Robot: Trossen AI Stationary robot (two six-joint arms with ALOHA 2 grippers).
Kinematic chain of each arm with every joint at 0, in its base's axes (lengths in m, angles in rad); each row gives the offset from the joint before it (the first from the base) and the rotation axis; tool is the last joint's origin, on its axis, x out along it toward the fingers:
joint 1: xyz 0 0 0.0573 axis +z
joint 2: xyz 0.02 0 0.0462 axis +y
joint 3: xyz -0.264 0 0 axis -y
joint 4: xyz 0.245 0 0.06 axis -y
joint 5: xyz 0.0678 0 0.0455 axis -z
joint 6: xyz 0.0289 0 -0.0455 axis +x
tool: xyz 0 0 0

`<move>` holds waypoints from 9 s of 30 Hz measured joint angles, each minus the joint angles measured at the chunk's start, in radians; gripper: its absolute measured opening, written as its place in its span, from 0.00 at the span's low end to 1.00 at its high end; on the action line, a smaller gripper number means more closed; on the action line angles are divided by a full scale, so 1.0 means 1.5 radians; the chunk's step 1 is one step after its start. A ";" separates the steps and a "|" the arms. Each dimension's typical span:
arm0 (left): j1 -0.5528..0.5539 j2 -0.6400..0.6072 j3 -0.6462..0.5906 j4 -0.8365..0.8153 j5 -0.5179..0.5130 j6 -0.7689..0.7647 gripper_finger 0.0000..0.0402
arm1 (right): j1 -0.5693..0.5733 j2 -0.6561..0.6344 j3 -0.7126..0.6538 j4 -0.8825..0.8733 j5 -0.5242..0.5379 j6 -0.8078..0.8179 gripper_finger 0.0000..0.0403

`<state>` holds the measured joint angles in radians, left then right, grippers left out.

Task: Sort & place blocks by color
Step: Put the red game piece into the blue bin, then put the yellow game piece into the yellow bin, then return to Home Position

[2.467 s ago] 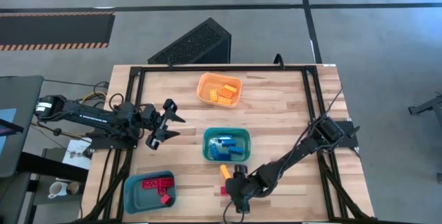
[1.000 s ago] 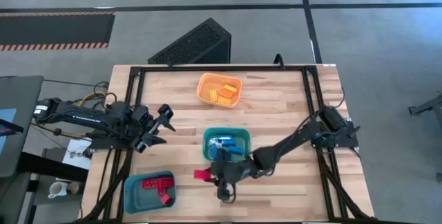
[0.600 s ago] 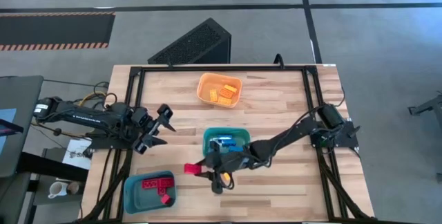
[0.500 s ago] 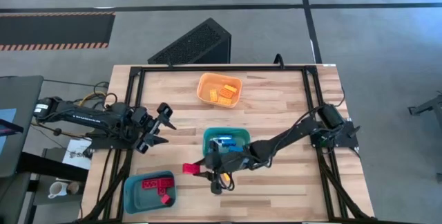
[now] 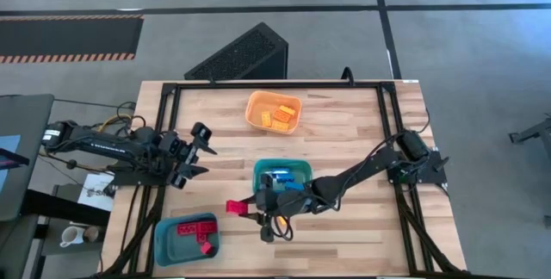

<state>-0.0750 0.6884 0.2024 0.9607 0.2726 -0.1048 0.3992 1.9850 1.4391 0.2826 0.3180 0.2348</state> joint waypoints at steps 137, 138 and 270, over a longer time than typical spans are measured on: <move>-0.177 0.321 0.258 -0.345 -0.171 0.167 0.53 | 0.226 0.016 0.353 -0.790 0.253 0.383 0.30; -0.179 0.338 0.272 -0.352 -0.170 0.169 0.53 | 0.222 0.014 0.324 -0.758 0.235 0.384 0.30; 0.133 0.248 0.490 -0.580 -0.017 0.163 0.02 | 0.108 -0.478 -0.273 -0.248 0.270 0.074 0.20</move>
<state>0.1241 1.0601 0.9366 0.0905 0.2464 0.1390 0.5615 1.2680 1.0290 -0.0894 0.7225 0.3461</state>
